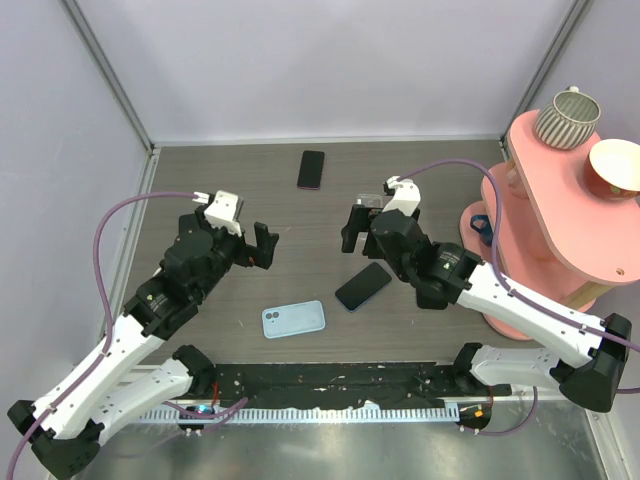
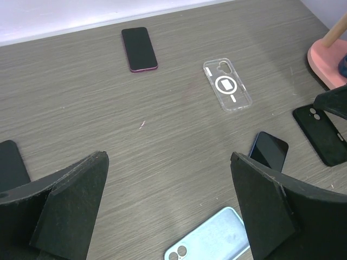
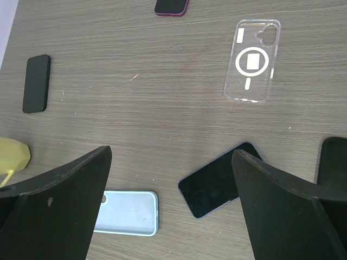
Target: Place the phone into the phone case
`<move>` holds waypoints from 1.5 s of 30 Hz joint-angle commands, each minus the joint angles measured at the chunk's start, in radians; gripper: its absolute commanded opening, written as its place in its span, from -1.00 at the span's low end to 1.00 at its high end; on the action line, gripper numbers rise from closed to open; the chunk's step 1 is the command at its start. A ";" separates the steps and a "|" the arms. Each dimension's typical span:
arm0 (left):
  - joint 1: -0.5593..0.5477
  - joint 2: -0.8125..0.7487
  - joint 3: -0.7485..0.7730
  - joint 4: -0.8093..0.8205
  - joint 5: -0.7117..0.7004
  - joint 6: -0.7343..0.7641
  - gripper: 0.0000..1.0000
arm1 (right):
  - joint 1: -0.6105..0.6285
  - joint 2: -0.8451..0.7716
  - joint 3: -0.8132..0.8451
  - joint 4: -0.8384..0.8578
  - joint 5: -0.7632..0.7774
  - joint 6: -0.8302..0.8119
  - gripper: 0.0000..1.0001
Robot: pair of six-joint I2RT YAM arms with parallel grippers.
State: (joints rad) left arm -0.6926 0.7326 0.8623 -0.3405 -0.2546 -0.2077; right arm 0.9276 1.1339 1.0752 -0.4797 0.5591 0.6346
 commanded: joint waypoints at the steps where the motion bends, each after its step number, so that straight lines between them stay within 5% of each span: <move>1: -0.002 0.001 -0.002 0.054 -0.021 0.017 0.99 | 0.001 -0.013 0.023 0.029 0.012 0.014 0.99; 12: -0.002 0.051 0.012 0.029 -0.092 0.025 1.00 | 0.001 -0.023 -0.026 0.084 -0.022 0.046 0.99; 17: 0.005 0.123 0.096 -0.035 -0.299 0.047 1.00 | 0.001 -0.029 -0.043 0.092 -0.045 0.054 0.98; 22: 0.152 0.293 0.258 -0.127 -0.359 0.044 0.99 | 0.001 -0.055 -0.058 0.069 -0.033 0.048 0.98; 27: 0.482 0.488 0.455 -0.304 -0.083 -0.061 0.99 | 0.001 -0.103 -0.080 0.078 -0.042 0.002 0.98; 32: 0.658 0.678 0.566 -0.390 0.077 -0.039 0.99 | 0.001 -0.173 -0.144 0.150 -0.125 -0.076 0.96; 36: 0.786 0.749 0.538 -0.350 0.347 -0.021 1.00 | 0.001 -0.230 -0.182 0.194 -0.234 -0.134 0.93; 45: 0.877 0.944 0.441 -0.270 0.367 0.047 1.00 | 0.001 -0.316 -0.176 0.204 -0.294 -0.176 0.91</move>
State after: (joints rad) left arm 0.1715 1.6325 1.3323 -0.6559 0.0521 -0.1993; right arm 0.9276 0.8585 0.8856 -0.3313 0.2985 0.4973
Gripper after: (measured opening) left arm 0.996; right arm 0.957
